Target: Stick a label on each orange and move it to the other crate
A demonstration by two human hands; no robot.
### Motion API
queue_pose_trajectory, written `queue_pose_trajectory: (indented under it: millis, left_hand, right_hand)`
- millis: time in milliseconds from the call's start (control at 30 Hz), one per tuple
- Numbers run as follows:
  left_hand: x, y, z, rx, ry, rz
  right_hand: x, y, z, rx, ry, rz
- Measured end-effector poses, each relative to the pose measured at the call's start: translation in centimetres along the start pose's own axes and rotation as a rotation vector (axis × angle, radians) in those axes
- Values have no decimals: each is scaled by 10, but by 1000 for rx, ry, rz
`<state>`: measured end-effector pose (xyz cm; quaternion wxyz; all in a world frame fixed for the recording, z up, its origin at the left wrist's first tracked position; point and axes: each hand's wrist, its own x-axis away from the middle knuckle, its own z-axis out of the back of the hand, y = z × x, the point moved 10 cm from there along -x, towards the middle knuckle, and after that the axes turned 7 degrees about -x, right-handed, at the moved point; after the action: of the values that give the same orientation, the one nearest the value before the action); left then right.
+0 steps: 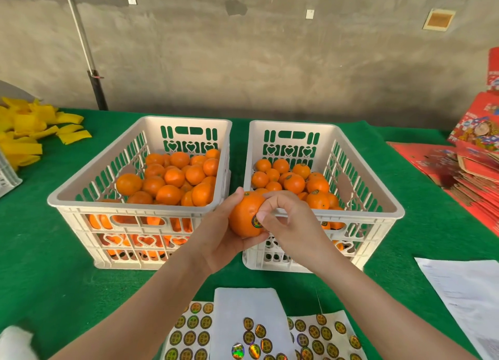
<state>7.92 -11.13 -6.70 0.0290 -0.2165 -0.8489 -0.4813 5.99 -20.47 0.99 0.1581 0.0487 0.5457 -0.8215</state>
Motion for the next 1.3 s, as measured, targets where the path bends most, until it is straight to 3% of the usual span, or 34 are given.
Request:
queue_pose_trajectory:
  millis: [267, 500, 633, 700, 833, 1000, 1100, 1300]
  left_hand:
    - [0, -8, 5, -52, 22, 52]
    - [-7, -17, 18, -126, 108, 32]
    - [-24, 2, -3, -206, 90, -33]
    - [-38, 20, -6, -383, 182, -112]
    - [-69, 69, -21, -836, 320, -466]
    - [-108, 61, -37, -1433, 293, -544]
    - [-116, 49, -30, -1516, 338, -524]
    - [-121, 51, -28, -1554, 317, -582]
  right_hand:
    - [10, -3, -8, 144, 58, 176]
    - [9, 29, -24, -5, -59, 76]
    - [-10, 28, -8, 21, 22, 96]
    - [-24, 24, 13, -33, 94, 102]
    - [-58, 28, 59, -111, 223, 55]
    - [-101, 94, 110, -94, 322, -307]
    - [-123, 134, 104, 66, 158, -461]
    - [-150, 172, 37, 649, -354, -465]
